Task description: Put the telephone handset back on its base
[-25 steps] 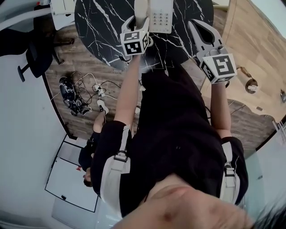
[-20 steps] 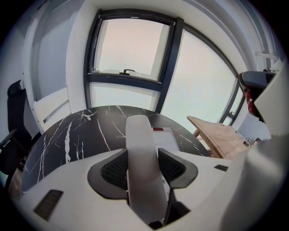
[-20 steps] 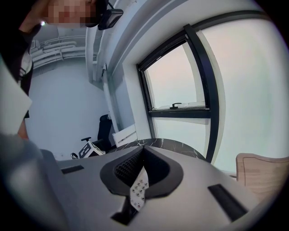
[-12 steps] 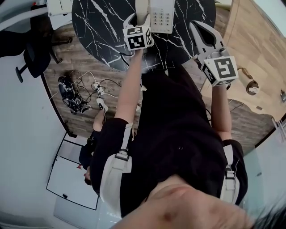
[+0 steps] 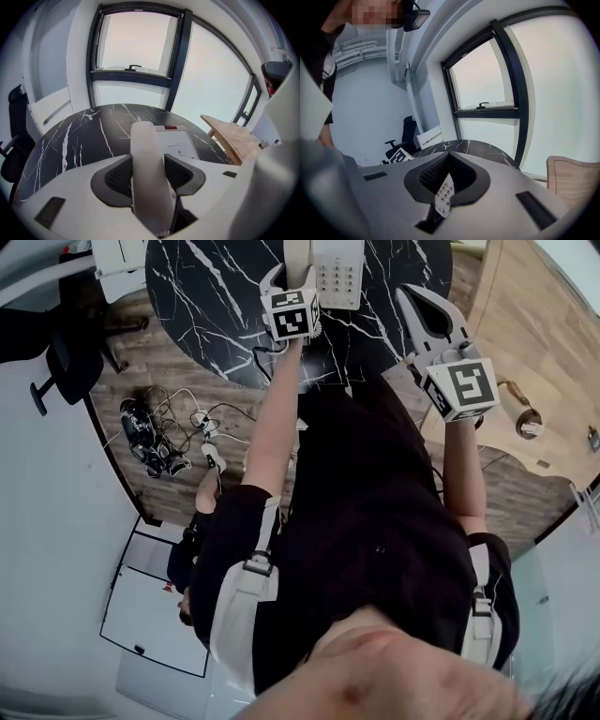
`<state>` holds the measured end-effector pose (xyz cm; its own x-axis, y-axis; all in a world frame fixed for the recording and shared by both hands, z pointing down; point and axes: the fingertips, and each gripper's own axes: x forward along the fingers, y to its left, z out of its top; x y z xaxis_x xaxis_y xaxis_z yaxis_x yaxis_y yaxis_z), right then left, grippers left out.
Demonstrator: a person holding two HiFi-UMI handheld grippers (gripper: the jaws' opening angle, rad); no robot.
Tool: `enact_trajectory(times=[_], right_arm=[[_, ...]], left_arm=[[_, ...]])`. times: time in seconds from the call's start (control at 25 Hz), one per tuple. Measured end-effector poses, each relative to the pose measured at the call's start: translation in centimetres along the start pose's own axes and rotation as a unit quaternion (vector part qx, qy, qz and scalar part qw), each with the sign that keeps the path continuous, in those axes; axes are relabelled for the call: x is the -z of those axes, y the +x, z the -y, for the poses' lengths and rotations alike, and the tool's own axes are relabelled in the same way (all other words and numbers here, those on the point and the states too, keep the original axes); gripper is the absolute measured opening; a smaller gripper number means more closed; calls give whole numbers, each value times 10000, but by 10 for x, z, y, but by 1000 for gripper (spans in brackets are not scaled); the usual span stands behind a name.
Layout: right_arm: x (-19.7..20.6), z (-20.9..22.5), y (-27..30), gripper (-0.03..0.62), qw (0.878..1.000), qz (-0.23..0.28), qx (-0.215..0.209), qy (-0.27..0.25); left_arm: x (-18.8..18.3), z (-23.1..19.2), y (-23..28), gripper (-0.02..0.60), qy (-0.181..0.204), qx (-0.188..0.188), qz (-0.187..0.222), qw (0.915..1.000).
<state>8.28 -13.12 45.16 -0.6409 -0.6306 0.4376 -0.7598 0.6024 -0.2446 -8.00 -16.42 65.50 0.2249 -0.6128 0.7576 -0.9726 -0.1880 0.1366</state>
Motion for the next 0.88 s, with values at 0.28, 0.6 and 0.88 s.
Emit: enact_trajectory(times=[0.28,0.6,0.88], right_arm=[[-1,2,1,29,10000,3,7,20],[0,3,0,29,10000,1,-7,46],[0,3,-4,29,10000,29,-31,38]], left_arm=[[3,0,3,230,80,-118,-7,9999],[4,2,4,241,396,-220,-63,9990],[6,2,1,276,455,-282,-48,9986]])
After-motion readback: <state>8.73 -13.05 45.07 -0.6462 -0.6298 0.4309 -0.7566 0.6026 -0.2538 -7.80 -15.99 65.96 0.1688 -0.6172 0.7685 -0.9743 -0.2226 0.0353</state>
